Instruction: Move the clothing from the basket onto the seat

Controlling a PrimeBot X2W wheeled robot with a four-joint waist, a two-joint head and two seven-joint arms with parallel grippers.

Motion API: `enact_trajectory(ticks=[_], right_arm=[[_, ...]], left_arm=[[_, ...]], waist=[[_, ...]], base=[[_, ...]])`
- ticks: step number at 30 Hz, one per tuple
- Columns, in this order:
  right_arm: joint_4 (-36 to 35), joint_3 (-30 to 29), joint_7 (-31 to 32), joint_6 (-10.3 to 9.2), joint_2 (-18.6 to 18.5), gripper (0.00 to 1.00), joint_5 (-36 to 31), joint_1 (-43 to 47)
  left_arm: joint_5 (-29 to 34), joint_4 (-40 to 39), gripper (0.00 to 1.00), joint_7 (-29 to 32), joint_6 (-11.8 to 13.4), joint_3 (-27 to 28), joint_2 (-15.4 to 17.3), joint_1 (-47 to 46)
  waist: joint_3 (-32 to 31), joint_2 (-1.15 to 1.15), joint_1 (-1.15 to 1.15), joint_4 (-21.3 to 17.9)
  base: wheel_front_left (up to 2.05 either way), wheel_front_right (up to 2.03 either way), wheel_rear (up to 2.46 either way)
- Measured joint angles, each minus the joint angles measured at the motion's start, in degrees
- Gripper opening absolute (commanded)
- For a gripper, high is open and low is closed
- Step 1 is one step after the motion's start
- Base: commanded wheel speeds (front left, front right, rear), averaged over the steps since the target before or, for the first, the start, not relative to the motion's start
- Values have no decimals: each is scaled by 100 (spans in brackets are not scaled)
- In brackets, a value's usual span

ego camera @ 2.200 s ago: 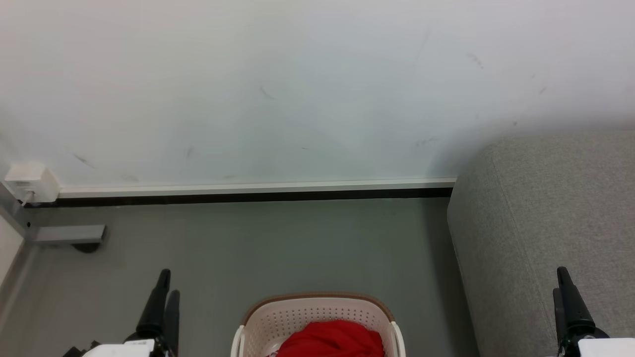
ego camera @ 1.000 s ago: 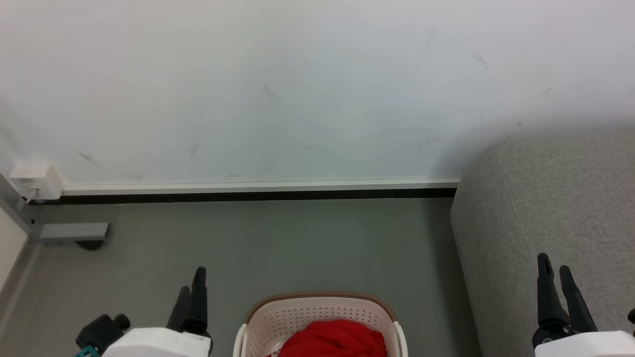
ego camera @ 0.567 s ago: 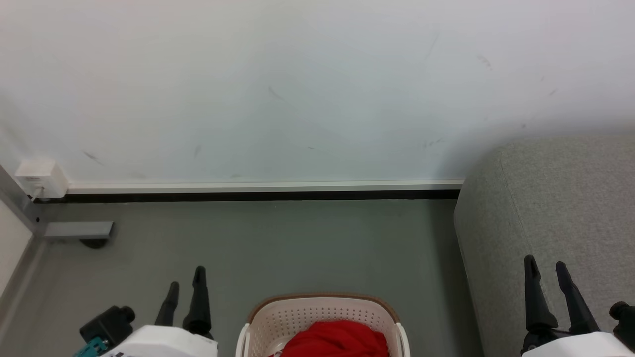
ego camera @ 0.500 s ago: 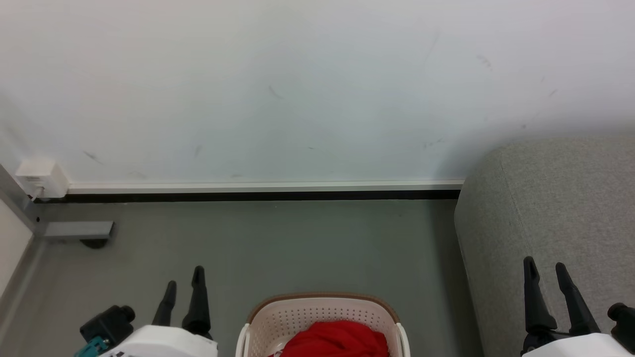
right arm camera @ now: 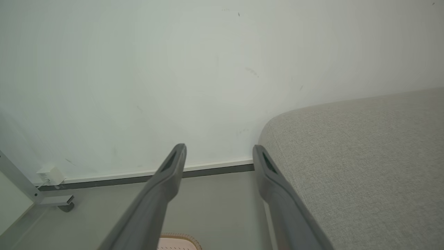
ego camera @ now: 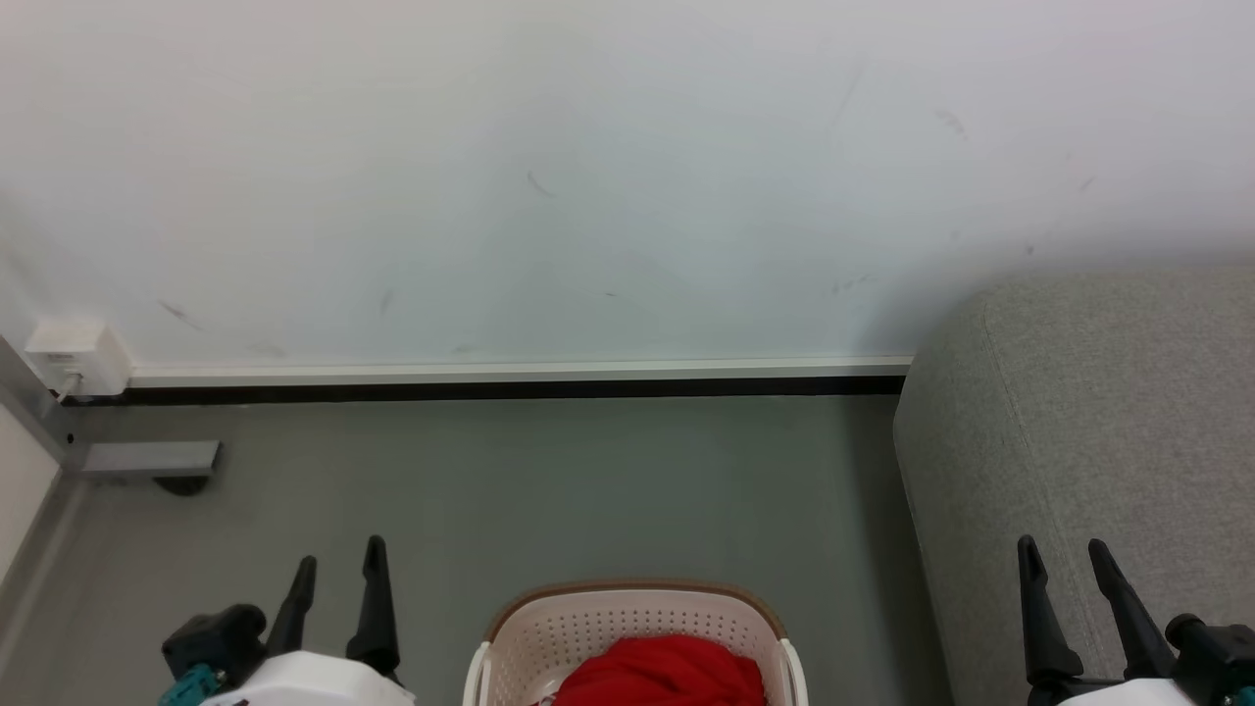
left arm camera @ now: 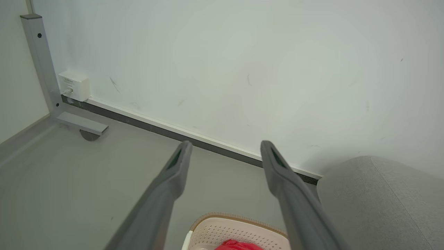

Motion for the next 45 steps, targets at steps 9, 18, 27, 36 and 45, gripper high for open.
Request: enact_trajectory(ticks=[9, 18, 27, 36, 45], right_arm=[[163, -111, -109, 0, -12, 100, -481, 40], [256, -260, -221, 0, -2, 100, -922, 52], [300, -358, -336, 0, 15, 100, -1161, 68], [305, -417, -416, 0, 20, 100, -1349, 68], [293, -389, -513, 0, 20, 100, -1536, 72]], left_arm=[[548, 64, 100, -133, -7, -64, 70, 27], [967, 155, 100, -234, -34, -76, 76, 31], [1240, 337, 100, -332, -265, -64, 73, 53], [1527, 420, 100, -434, -415, 58, 27, 51], [1915, 445, 100, -533, -477, 125, -13, 52]], waist=[[5, 0, 0, 13], [-5, 0, 0, 14], [17, 0, 0, -23], [33, 0, 0, -51], [27, 0, 0, -60]], base=[[0, 0, 0], [0, 0, 0], [0, 0, 0], [0, 0, 0], [0, 0, 0]])
